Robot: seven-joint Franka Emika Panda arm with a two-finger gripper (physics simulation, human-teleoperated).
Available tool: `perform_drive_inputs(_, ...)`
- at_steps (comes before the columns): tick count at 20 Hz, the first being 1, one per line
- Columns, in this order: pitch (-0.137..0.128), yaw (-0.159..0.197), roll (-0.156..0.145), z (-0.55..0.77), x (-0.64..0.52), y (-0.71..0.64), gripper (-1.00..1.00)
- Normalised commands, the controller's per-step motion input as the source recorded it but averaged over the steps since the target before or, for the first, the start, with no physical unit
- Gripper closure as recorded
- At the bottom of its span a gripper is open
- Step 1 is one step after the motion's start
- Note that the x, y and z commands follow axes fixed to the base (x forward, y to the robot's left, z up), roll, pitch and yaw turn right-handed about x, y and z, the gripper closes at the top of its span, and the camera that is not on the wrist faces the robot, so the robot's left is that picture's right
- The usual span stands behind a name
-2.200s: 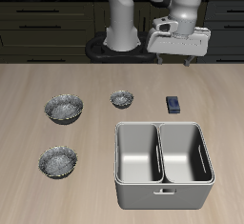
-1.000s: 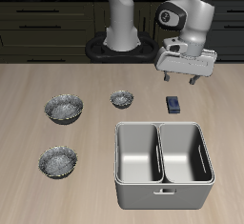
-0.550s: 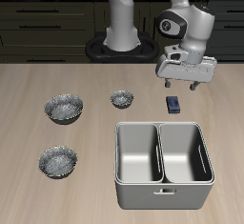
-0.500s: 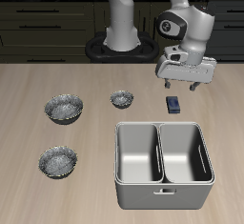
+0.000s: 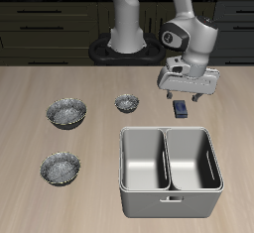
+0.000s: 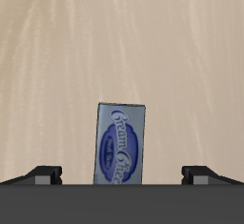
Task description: Place the cream cheese in the largest bowl
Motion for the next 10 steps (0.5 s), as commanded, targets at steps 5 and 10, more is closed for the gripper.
perform_drive_inputs(5,0.02,-0.008,-0.009,-0.18,-0.05,-0.06,-1.0)
perform_drive_inputs(10,0.028,0.008,0.05,-0.19,-0.04,0.0,-1.0)
